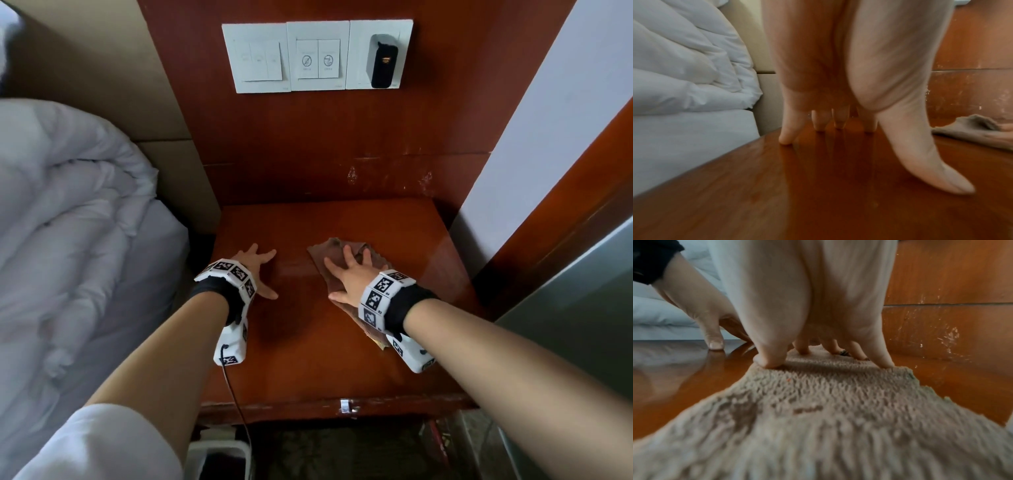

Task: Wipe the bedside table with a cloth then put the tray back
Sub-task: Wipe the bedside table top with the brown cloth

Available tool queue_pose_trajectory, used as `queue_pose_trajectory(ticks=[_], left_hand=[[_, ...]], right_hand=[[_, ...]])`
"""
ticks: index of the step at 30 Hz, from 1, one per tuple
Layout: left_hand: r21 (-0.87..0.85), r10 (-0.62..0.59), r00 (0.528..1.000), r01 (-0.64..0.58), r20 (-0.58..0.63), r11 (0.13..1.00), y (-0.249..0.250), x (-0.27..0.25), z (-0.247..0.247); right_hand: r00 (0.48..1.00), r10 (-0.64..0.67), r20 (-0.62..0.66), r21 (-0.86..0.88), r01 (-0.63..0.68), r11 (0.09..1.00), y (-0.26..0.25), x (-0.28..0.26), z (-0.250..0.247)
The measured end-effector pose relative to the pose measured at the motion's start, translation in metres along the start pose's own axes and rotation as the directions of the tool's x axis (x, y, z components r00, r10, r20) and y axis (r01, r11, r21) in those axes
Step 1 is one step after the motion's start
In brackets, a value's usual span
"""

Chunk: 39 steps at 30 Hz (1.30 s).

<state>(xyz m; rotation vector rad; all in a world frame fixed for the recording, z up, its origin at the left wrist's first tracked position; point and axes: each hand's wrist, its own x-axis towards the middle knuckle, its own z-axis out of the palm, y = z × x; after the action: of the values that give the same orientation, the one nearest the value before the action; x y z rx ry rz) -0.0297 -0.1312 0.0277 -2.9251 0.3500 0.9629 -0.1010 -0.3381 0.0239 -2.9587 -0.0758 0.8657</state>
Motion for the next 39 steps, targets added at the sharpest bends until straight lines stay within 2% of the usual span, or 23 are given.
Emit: queue_pose_trajectory(ticks=[10, 19, 39], left_hand=[[-0.114, -0.018, 0.999, 0.014, -0.032, 0.993, -0.015, -0.035, 0.028], [-0.14, -0.03, 0.999, 0.028, -0.01, 0.99, -0.017, -0.039, 0.033], [-0.15, -0.047, 0.999, 0.045, -0.011, 0.988, -0.012, -0.043, 0.03]], right_hand=[[1.0, -0.02, -0.004, 0.009, 0.02, 1.0, -0.04, 0.031, -0.01], [1.0, -0.001, -0.005, -0.01, 0.001, 1.0, -0.056, 0.053, -0.022], [0.995, -0.074, 0.071, -0.14, 0.084, 0.987, -0.058, 0.009, 0.0]])
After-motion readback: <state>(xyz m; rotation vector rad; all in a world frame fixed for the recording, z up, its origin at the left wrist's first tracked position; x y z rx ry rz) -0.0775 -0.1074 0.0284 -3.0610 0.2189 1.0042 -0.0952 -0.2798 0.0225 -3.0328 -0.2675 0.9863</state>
